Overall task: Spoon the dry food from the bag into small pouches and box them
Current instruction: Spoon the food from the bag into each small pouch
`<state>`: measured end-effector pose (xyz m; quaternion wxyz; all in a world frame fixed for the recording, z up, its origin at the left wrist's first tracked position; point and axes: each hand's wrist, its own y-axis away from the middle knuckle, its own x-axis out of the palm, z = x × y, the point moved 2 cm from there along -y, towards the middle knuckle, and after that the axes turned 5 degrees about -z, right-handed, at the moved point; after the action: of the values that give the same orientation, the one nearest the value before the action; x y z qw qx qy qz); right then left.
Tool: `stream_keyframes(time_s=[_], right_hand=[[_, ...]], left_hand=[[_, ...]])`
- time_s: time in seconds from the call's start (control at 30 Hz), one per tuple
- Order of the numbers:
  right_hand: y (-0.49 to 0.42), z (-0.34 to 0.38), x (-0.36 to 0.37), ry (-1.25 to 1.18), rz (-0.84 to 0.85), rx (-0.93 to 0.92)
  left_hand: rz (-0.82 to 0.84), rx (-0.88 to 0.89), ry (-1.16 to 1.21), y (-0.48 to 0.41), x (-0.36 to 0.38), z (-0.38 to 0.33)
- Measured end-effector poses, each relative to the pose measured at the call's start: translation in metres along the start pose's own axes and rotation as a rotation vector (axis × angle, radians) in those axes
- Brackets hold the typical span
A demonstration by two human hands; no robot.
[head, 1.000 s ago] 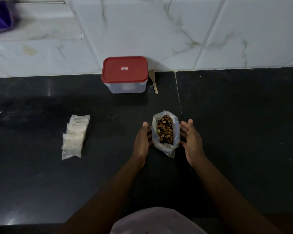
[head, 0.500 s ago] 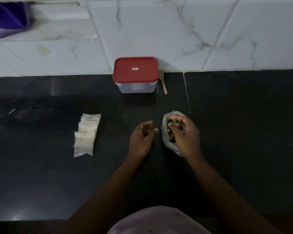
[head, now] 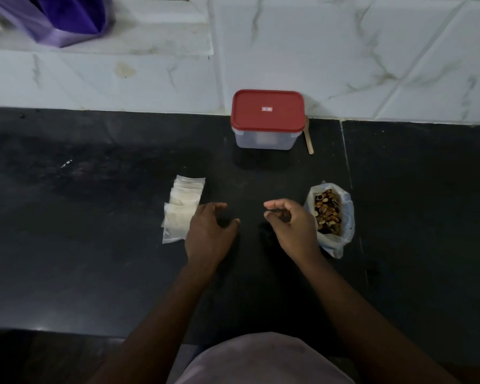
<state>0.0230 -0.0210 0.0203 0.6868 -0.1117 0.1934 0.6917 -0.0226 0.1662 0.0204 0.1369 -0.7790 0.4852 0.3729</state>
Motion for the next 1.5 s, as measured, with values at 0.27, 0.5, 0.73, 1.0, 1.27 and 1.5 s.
stream_keyframes(time_s=[0.27,0.5,0.73,1.0,1.27,1.5], right_hand=[[0.008,0.010,0.030,-0.015,0.054,0.034],[0.011,0.015,0.038,-0.019,0.066,0.049],[0.010,0.015,0.041,0.003,0.087,0.065],[0.006,0.021,0.052,-0.065,0.102,0.107],[-0.008,0.040,0.044,-0.216,0.214,0.203],[-0.007,0.042,0.021,-0.186,0.348,0.224]], left_hand=[[-0.182,-0.110,-0.274,-0.015,-0.025,0.037],[-0.183,-0.217,-0.290,-0.027,-0.022,0.058],[-0.211,-0.192,-0.211,-0.026,-0.024,0.062],[-0.233,0.208,0.144,-0.016,-0.022,0.049],[-0.083,0.557,0.203,-0.002,-0.019,0.027],[0.039,0.686,0.245,0.002,-0.014,0.015]])
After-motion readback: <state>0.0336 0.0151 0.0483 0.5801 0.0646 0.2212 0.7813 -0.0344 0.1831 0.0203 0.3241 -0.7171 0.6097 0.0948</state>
